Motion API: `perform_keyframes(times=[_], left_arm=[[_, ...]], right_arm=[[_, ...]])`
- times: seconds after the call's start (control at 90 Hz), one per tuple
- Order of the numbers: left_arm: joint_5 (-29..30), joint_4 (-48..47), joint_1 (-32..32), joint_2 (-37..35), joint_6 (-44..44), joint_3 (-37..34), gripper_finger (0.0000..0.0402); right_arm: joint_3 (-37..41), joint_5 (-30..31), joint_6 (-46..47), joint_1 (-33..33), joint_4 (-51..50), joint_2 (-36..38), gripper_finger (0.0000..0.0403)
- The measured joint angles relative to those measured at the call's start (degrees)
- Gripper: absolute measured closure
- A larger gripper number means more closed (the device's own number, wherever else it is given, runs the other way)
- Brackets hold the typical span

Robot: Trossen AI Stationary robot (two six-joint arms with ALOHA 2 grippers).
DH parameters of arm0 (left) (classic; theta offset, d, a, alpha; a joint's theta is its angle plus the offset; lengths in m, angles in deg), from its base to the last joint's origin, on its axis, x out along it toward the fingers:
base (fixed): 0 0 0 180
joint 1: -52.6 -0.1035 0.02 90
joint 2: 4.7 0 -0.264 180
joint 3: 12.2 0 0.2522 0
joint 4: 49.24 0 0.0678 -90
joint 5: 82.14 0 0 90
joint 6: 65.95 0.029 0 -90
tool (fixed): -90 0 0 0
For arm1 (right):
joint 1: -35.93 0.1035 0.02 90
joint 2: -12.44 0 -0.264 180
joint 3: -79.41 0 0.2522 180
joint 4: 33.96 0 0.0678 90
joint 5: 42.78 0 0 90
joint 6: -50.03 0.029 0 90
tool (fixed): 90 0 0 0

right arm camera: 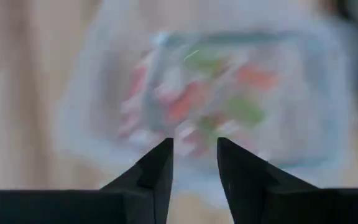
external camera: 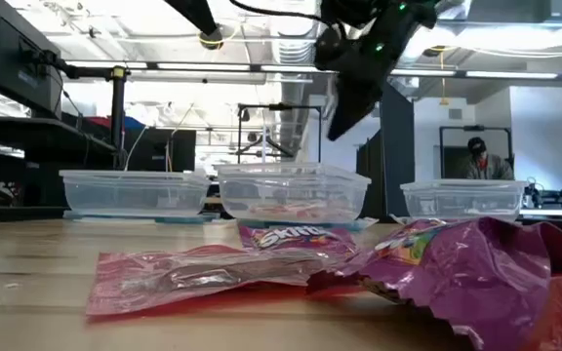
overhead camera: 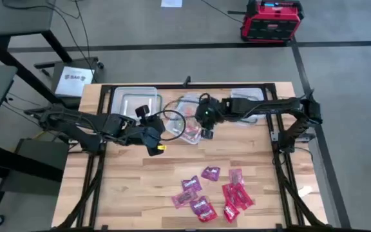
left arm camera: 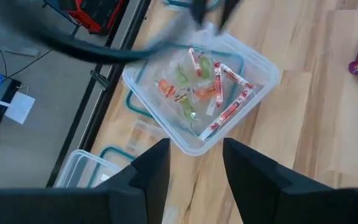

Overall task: Sort candy
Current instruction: Put the top right violet candy into the right transparent bin

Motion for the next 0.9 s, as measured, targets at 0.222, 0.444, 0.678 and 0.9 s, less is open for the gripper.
perform_keyframes(times=[0.222,0.444,0.678,0.9], left_arm=[[0.0,-0.3,0.0,0.0,0.9,-0.8,0.0268],[0.0,0.7,0.0,0.4,1.1,-0.8,0.0268],[0.0,2.5,0.0,0.4,1.9,-0.8,0.0268],[0.0,2.4,0.0,0.4,1.4,-0.8,0.0268]], right_arm=[[4.7,-5.2,4.2,14.4,-2.9,0.0,0.0291],[10.6,3.1,10.6,27.5,4.8,-0.1,0.029],[11.3,3.4,18.9,30.0,6.3,0.0,0.0273],[11.7,4.2,20.7,32.1,6.9,-3.0,0.0191]])
